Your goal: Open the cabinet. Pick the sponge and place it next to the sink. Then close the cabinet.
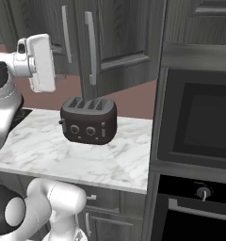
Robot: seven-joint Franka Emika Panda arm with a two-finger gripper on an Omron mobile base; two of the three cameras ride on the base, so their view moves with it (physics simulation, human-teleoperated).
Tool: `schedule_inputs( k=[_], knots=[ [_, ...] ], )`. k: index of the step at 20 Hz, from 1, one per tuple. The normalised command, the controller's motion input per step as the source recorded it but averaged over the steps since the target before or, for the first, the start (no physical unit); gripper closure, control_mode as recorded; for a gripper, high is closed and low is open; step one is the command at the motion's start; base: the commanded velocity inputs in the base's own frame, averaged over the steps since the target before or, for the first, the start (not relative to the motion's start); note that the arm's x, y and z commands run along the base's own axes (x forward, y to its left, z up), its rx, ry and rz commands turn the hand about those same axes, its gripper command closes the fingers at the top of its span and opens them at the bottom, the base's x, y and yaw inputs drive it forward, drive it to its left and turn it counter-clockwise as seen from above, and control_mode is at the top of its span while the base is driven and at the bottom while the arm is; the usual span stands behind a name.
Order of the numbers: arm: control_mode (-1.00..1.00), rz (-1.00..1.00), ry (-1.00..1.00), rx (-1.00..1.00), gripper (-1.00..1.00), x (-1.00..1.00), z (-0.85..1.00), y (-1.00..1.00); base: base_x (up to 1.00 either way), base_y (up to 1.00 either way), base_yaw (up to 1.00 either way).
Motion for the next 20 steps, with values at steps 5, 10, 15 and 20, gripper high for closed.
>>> schedule_inputs(
  k=[5,10,15,20],
  knots=[
    [-1.0,-0.06,0.0,0.0,-1.0,0.09,-0.03,-0.14,0.0,0.0,0.0],
    [-1.0,-0.11,0.0,0.0,-1.0,0.0,-0.04,-0.29,0.0,0.0,0.0],
    [-1.0,-0.11,0.0,0.0,-1.0,0.01,-0.05,-0.19,0.0,0.0,0.0],
    [-1.0,-0.1,0.0,0.0,-1.0,0.0,0.0,-0.17,0.0,0.0,0.0]
  ],
)
